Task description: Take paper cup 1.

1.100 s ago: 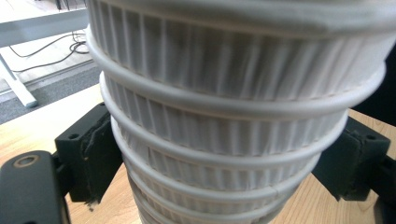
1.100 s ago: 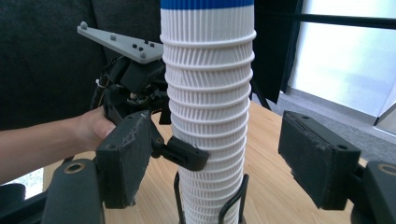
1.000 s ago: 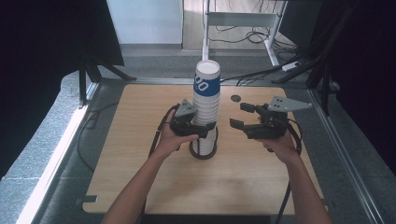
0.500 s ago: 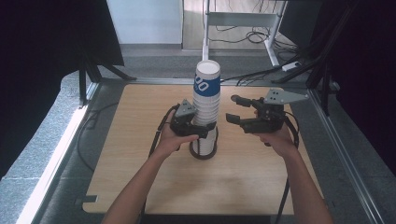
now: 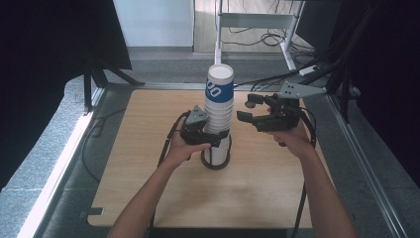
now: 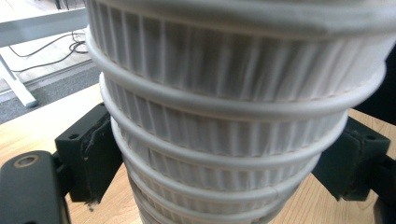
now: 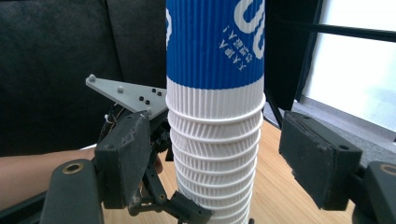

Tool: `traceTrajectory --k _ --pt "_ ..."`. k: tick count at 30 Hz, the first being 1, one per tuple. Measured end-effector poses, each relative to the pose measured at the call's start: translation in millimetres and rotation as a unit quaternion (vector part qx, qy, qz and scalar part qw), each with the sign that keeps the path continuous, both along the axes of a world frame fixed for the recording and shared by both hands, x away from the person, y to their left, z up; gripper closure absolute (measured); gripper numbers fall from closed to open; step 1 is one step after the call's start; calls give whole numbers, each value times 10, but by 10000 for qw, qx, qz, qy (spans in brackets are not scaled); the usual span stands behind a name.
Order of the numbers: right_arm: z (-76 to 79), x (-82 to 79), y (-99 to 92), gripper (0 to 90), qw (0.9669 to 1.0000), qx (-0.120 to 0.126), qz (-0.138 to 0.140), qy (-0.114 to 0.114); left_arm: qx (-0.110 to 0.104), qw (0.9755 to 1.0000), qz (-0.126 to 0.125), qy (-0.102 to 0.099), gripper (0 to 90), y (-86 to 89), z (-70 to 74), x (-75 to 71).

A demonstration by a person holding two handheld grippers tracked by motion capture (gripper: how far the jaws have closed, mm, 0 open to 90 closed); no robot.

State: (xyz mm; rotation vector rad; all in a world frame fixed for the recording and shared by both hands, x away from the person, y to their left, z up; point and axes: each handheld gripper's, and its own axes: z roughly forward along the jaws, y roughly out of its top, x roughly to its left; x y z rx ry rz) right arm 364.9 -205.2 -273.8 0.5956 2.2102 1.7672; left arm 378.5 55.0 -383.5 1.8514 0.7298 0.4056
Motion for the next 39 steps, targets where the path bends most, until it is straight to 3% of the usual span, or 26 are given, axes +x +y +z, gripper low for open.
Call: traceTrajectory --k 23,39 --pt "232 240 287 207 9998 75 169 -26 35 10000 2 22 127 -2 8 -7" --pt "380 389 570 200 9998 -46 188 -65 35 10000 27 16 127 -13 8 -4"
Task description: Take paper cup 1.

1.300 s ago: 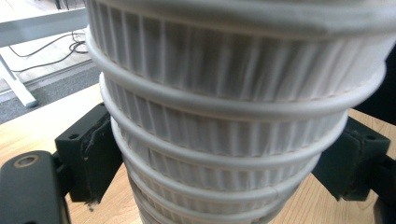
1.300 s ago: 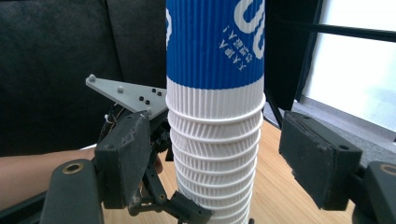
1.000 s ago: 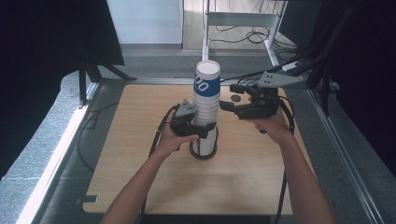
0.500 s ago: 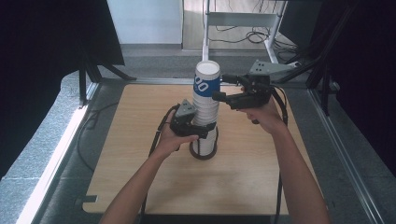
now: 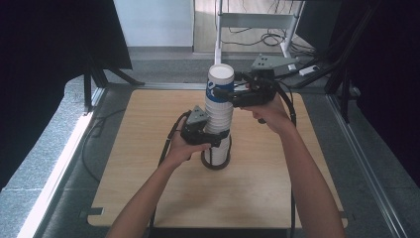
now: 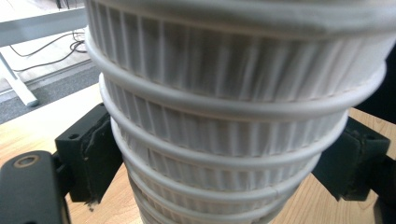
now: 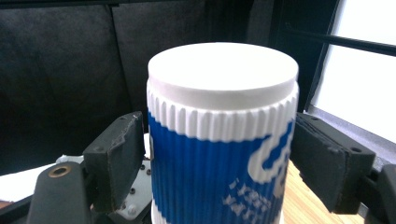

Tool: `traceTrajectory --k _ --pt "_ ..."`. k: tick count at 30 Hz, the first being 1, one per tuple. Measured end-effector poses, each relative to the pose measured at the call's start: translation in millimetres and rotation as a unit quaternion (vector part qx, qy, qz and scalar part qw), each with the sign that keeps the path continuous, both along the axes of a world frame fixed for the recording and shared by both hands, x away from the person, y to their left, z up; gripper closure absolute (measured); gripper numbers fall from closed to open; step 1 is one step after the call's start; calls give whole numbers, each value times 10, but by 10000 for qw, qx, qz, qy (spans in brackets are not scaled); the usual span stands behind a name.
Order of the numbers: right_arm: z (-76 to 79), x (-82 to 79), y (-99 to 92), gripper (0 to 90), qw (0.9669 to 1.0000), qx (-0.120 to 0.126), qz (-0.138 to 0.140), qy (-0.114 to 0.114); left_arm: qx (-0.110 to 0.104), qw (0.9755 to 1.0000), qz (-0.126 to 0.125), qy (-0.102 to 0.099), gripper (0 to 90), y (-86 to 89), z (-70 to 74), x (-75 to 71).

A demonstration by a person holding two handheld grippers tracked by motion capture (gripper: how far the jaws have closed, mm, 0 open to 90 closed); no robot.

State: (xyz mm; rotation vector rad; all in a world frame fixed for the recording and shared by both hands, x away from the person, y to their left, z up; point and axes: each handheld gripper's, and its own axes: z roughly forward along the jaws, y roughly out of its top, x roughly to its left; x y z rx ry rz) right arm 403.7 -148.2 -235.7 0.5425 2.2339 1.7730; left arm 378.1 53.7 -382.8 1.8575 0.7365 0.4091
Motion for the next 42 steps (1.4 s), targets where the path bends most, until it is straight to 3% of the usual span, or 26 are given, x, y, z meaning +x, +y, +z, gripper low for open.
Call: traceTrajectory --k 20,34,42 --pt "-2 20 56 249 9999 65 -47 -136 -8 10000 -23 7 127 -8 -2 -2" --pt "256 -104 -40 259 9976 431 -140 -517 24 10000 -58 -22 127 -26 4 -22" --pt "420 -240 -188 262 9938 736 -225 -797 56 10000 -50 -9 127 -37 8 -20"
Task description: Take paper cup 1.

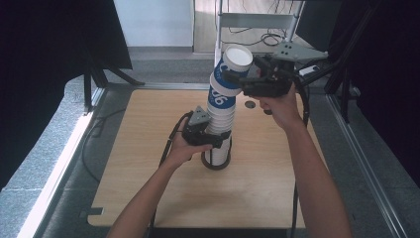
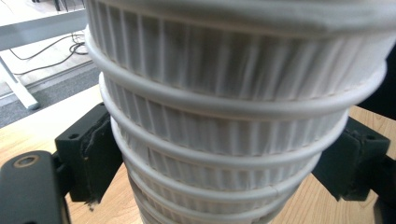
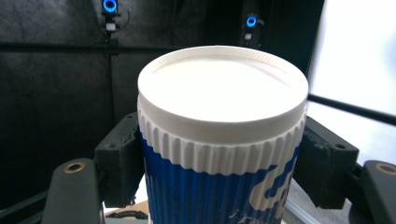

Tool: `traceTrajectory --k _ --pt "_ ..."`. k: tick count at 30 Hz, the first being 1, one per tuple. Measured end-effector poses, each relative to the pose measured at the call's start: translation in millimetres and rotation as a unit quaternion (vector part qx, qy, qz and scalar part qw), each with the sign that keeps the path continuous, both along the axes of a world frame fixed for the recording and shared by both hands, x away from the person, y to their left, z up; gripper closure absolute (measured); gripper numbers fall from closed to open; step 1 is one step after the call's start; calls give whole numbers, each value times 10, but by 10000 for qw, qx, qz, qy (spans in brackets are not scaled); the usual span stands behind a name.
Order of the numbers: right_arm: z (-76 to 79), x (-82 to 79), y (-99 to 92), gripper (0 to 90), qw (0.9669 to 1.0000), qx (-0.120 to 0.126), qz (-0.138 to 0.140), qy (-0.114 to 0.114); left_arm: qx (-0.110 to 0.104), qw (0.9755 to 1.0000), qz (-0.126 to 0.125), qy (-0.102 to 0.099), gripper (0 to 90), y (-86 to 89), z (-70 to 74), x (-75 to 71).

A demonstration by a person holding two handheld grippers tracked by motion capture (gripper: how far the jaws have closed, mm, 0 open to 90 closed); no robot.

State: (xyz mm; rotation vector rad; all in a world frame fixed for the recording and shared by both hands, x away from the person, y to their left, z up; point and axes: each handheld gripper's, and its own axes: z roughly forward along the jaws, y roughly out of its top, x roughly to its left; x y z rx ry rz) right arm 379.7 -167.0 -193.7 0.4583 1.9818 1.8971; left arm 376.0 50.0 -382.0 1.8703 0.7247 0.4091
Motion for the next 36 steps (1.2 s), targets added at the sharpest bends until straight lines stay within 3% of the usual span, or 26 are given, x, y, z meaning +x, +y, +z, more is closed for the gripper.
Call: traceTrajectory --k 4,14,25,36 --pt "65 -46 -79 263 9999 155 -5 -72 -50 10000 -6 25 127 19 -11 21" --pt "83 -221 -256 263 9998 110 -44 -172 -51 10000 -1 18 127 11 -13 21" --pt "-203 -377 -551 263 9999 124 -28 -81 -45 10000 0 34 125 21 -7 20" --pt "-538 -413 -657 263 9999 -22 -74 113 -141 9998 18 109 114 45 8 -2"
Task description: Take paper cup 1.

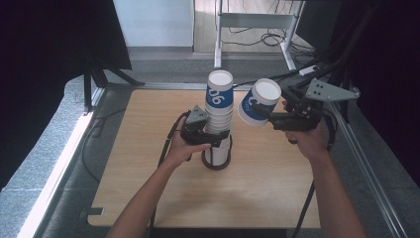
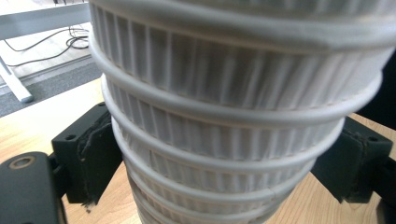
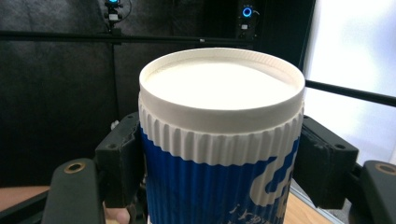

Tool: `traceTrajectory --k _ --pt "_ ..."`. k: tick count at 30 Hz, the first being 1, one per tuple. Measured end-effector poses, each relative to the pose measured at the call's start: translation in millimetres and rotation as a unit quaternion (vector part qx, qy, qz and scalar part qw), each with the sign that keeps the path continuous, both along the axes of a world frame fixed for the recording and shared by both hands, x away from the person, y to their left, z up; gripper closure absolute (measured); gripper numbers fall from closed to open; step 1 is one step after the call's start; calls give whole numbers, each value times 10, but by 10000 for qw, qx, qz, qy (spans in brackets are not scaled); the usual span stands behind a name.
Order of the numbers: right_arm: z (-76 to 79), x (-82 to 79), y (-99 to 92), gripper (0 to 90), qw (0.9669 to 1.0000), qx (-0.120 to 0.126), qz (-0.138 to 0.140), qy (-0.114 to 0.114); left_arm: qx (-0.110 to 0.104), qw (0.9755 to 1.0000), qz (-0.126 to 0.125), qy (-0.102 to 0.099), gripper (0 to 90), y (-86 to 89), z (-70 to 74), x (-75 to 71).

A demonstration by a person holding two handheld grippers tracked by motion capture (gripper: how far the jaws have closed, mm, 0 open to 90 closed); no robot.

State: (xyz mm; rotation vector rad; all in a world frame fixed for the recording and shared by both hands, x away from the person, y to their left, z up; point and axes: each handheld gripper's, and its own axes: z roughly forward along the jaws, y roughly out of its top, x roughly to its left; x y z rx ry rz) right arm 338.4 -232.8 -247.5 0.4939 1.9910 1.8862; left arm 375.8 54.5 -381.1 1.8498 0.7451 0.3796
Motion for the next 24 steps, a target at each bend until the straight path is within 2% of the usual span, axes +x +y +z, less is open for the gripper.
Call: traceTrajectory --k 8,15,17,19,24 --pt "-181 -32 -42 262 9999 -78 33 108 4 9999 20 -102 103 64 40 -80" --pt "-359 -57 -72 262 9997 -127 19 193 -121 9999 -28 -118 98 162 31 -196" --pt "-471 -84 -80 262 9996 -167 15 221 -148 9998 -29 -130 99 204 20 -251" --pt "-500 -90 -80 262 9996 -175 15 230 -159 9998 -35 -140 99 226 11 -278" --pt "-696 -111 -72 262 9992 -254 13 323 -156 9998 -53 -135 106 274 -32 -361"
